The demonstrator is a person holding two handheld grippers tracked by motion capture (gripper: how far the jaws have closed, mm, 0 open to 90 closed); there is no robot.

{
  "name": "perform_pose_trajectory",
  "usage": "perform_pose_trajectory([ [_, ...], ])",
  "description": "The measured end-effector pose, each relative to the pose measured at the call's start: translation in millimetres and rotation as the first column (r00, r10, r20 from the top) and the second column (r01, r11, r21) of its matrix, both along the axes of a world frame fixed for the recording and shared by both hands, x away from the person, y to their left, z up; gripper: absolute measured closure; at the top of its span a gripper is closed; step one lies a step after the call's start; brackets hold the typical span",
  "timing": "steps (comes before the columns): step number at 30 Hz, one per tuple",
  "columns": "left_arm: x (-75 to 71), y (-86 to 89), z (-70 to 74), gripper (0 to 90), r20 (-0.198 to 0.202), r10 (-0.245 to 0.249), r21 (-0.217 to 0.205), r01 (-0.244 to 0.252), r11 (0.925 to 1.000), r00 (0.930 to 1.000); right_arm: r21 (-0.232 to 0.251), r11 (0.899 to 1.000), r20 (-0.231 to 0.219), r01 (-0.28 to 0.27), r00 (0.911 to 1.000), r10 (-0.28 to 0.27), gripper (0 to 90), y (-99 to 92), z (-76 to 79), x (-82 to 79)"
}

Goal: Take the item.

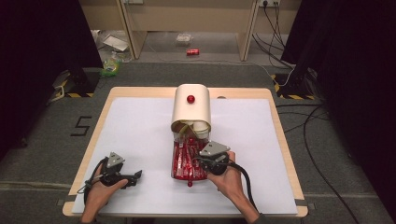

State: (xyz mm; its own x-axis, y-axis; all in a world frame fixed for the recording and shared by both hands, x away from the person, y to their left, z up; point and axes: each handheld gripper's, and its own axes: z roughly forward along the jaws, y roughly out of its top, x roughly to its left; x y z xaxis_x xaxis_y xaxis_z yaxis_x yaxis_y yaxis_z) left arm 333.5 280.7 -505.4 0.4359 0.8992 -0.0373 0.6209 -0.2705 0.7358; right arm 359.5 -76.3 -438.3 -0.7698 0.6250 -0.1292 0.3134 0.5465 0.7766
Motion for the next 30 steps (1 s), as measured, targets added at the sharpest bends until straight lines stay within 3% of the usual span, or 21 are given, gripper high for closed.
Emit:
perform_pose_trajectory([
  [5,-0.1,-0.1,0.0,5.1,0.0,0.0,0.0,0.0,1.0,1.0,0.005,1.0,-0.029,0.018,0.9994,-0.018,71.8,4.8,-7.8,0.3],
  [9,-0.1,-0.1,0.0,5.1,0.001,0.0,0.001,0.0,1.0,1.0,-0.014,1.0,-0.006,0.011,0.9999,-0.011,75.7,6.3,-6.9,-1.2],
  [16,0.0,0.0,-0.1,5.1,0.001,0.0,0.0,0.0,1.0,1.0,0.028,1.0,-0.017,0.011,0.9998,-0.01,80.2,-0.1,-0.1,-0.6],
  [30,0.0,0.0,0.0,5.2,0.0,0.0,-0.001,0.0,1.0,1.0,0.059,0.998,-0.015,-0.005,0.9999,0.006,80.3,-9.6,12.0,-6.6],
])
